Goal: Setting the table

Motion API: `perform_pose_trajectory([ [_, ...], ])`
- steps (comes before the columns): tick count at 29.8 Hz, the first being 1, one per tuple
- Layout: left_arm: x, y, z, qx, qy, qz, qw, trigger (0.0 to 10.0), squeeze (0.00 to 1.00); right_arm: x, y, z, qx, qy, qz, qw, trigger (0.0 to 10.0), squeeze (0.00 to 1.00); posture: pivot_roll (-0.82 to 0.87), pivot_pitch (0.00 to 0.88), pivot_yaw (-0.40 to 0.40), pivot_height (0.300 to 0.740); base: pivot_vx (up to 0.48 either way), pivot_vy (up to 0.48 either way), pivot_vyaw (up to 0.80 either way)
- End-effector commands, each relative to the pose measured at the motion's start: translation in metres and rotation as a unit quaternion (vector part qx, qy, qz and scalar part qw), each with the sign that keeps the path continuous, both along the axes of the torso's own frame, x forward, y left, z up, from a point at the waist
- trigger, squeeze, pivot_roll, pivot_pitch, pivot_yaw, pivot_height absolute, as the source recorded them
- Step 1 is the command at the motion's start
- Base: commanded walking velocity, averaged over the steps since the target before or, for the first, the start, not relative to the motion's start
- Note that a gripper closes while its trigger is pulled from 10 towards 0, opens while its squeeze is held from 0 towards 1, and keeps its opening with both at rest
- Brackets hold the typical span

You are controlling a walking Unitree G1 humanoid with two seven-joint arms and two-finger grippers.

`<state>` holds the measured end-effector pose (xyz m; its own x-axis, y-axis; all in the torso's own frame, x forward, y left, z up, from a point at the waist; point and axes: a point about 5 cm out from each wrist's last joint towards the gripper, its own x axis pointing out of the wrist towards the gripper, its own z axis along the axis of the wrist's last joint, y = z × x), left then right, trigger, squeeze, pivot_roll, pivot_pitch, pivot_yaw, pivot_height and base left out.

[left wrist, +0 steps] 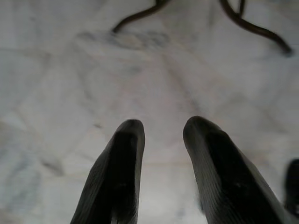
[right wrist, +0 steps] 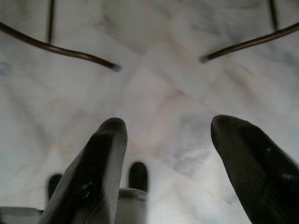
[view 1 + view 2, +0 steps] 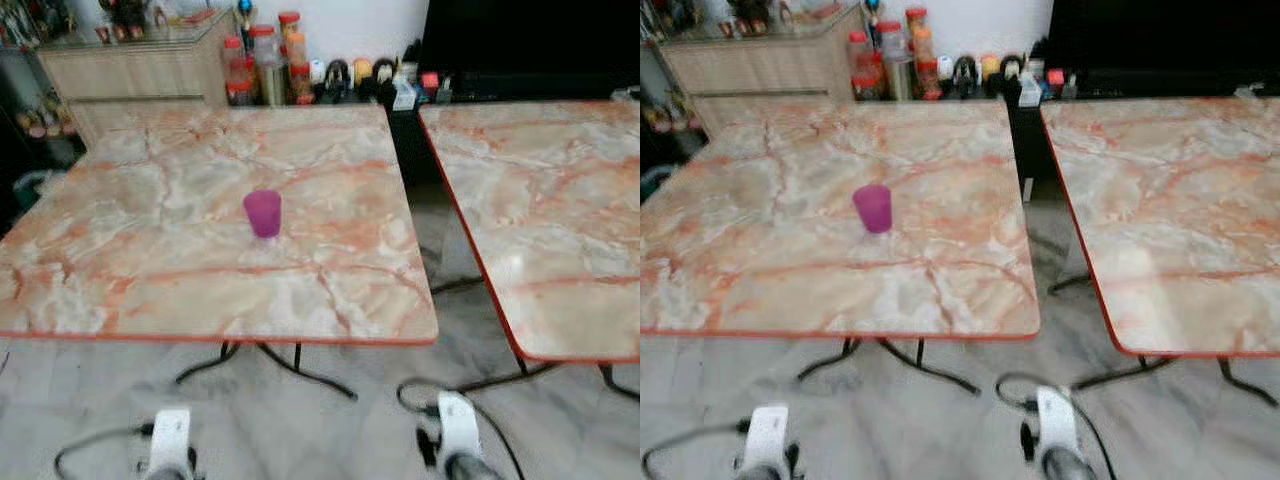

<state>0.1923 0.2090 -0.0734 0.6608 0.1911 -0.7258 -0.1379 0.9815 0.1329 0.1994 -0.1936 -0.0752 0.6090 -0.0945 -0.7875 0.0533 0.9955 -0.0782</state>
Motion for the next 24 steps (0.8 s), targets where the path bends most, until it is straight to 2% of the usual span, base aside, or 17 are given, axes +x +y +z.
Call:
perform_pose_trajectory([
  [1, -0.011, 0.013, -0.003, 0.006, 0.013, 0.026, 1.000, 10.0, 0.00, -0.001, 0.005, -0.002, 0.007, 0.004, -0.001, 1.000, 10.0, 0.00, 0.02, 0.000, 0.019, 0.740, 0.000, 0.000, 0.00],
  [4, -0.013, 0.019, -0.003, 0.014, 0.011, 0.046, 0.999, 10.0, 0.00, -0.002, 0.005, -0.002, 0.006, 0.005, -0.001, 1.000, 10.0, 0.00, 0.02, 0.000, 0.019, 0.740, 0.000, 0.000, 0.00],
  [5, -0.012, 0.025, 0.000, 0.017, -0.002, 0.071, 0.997, 10.0, 0.00, -0.003, 0.004, -0.002, 0.001, 0.010, 0.003, 1.000, 10.0, 0.00, 0.02, 0.000, 0.018, 0.740, 0.000, 0.000, 0.00],
  [7, -0.010, 0.028, 0.002, 0.022, -0.011, 0.084, 0.996, 10.0, 0.00, -0.003, 0.004, -0.003, 0.000, 0.012, 0.004, 1.000, 10.0, 0.00, 0.02, 0.000, 0.018, 0.740, 0.000, 0.000, 0.00],
  [9, -0.003, 0.041, 0.011, 0.049, -0.044, 0.119, 0.991, 10.0, 0.00, -0.005, 0.003, -0.003, -0.002, 0.014, 0.005, 1.000, 10.0, 0.00, 0.02, 0.000, 0.018, 0.740, 0.000, 0.000, 0.00],
  [10, -0.001, 0.051, 0.017, 0.066, -0.063, 0.152, 0.984, 10.0, 0.00, -0.005, 0.002, -0.003, -0.002, 0.014, 0.003, 1.000, 10.0, 0.00, 0.02, 0.000, 0.018, 0.740, 0.000, 0.000, 0.00],
  [12, -0.001, 0.051, 0.017, 0.066, -0.063, 0.152, 0.984, 10.0, 0.00, -0.005, 0.002, -0.003, -0.002, 0.014, 0.003, 1.000, 10.0, 0.00, 0.02, 0.000, 0.018, 0.740, 0.000, 0.000, 0.00],
  [13, 0.002, 0.066, 0.026, 0.093, -0.089, 0.196, 0.972, 10.0, 0.00, -0.006, 0.001, -0.004, -0.005, 0.017, 0.005, 1.000, 10.0, 0.00, 0.02, 0.000, 0.016, 0.740, 0.000, 0.000, 0.00],
  [14, 0.007, 0.090, 0.044, 0.138, -0.130, 0.256, 0.948, 10.0, 0.00, -0.008, 0.000, -0.004, -0.007, 0.019, 0.001, 1.000, 10.0, 0.00, 0.03, 0.000, 0.010, 0.740, 0.000, 0.000, 0.00],
  [15, 0.007, 0.090, 0.044, 0.138, -0.130, 0.256, 0.948, 10.0, 0.00, -0.008, 0.000, -0.004, -0.007, 0.019, 0.001, 1.000, 10.0, 0.00, 0.03, 0.000, 0.010, 0.740, 0.000, 0.000, 0.00],
  [16, 0.011, 0.101, 0.055, 0.162, -0.156, 0.273, 0.935, 10.0, 0.00, -0.009, -0.001, -0.005, -0.008, 0.021, 0.000, 1.000, 10.0, 0.00, 0.04, 0.000, 0.005, 0.740, 0.000, 0.000, 0.00],
  [17, 0.014, 0.107, 0.062, 0.176, -0.172, 0.282, 0.927, 10.0, 0.00, -0.009, -0.002, -0.005, -0.007, 0.021, -0.002, 1.000, 10.0, 0.00, 0.04, 0.000, 0.005, 0.740, 0.000, 0.000, 0.00],
  [20, 0.033, 0.129, 0.099, 0.250, -0.243, 0.286, 0.893, 10.0, 0.00, -0.009, -0.002, -0.005, -0.008, 0.023, 0.000, 1.000, 10.0, 0.00, 0.04, 0.000, 0.004, 0.740, 0.000, 0.000, 0.00],
  [21, 0.033, 0.129, 0.099, 0.250, -0.243, 0.286, 0.893, 10.0, 0.00, -0.009, -0.002, -0.005, -0.008, 0.023, 0.000, 1.000, 10.0, 0.00, 0.04, 0.000, 0.004, 0.740, 0.000, 0.000, 0.00],
  [22, 0.039, 0.133, 0.111, 0.275, -0.264, 0.279, 0.881, 10.0, 0.00, -0.009, -0.003, -0.005, -0.009, 0.023, 0.000, 1.000, 10.0, 0.00, 0.04, 0.000, 0.004, 0.740, 0.000, 0.000, 0.00],
  [23, 0.052, 0.135, 0.130, 0.312, -0.297, 0.252, 0.866, 10.0, 0.00, -0.009, -0.003, -0.005, -0.009, 0.022, 0.000, 1.000, 10.0, 0.00, 0.04, 0.000, 0.004, 0.740, 0.000, 0.000, 0.00],
  [24, 0.070, 0.132, 0.155, 0.335, -0.348, 0.229, 0.845, 10.0, 0.00, -0.008, -0.003, -0.004, -0.009, 0.021, -0.001, 1.000, 10.0, 0.00, 0.04, 0.000, 0.004, 0.740, 0.000, 0.000, 0.00],
])
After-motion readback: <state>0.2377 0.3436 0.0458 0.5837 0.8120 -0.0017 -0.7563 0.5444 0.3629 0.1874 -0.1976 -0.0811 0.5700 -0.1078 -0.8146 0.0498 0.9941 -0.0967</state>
